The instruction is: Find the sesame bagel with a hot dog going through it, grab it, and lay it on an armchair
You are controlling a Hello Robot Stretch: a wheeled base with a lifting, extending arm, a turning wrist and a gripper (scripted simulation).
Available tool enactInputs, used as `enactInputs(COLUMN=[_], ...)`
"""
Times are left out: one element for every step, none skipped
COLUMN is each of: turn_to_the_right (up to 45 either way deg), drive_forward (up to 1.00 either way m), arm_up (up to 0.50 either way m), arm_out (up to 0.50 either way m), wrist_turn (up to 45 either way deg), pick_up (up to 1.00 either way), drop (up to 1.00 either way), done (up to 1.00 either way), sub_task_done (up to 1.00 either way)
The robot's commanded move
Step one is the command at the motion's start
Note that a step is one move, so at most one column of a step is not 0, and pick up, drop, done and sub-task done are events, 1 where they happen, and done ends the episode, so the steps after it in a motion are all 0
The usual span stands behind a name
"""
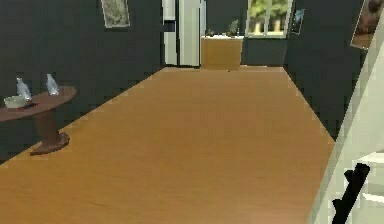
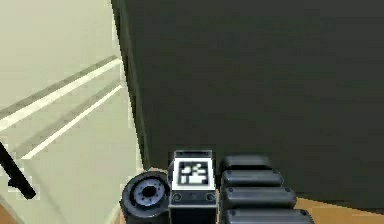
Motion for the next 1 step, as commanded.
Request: enactInputs(turn_to_the_right=[3.0], drive_forward=[0.0], arm_up=[0.0], arm_out=[0.0], wrist_turn=[0.0], pick_up=[0.0], drop=[0.0], done=[0.0], sub_task_done=[0.0])
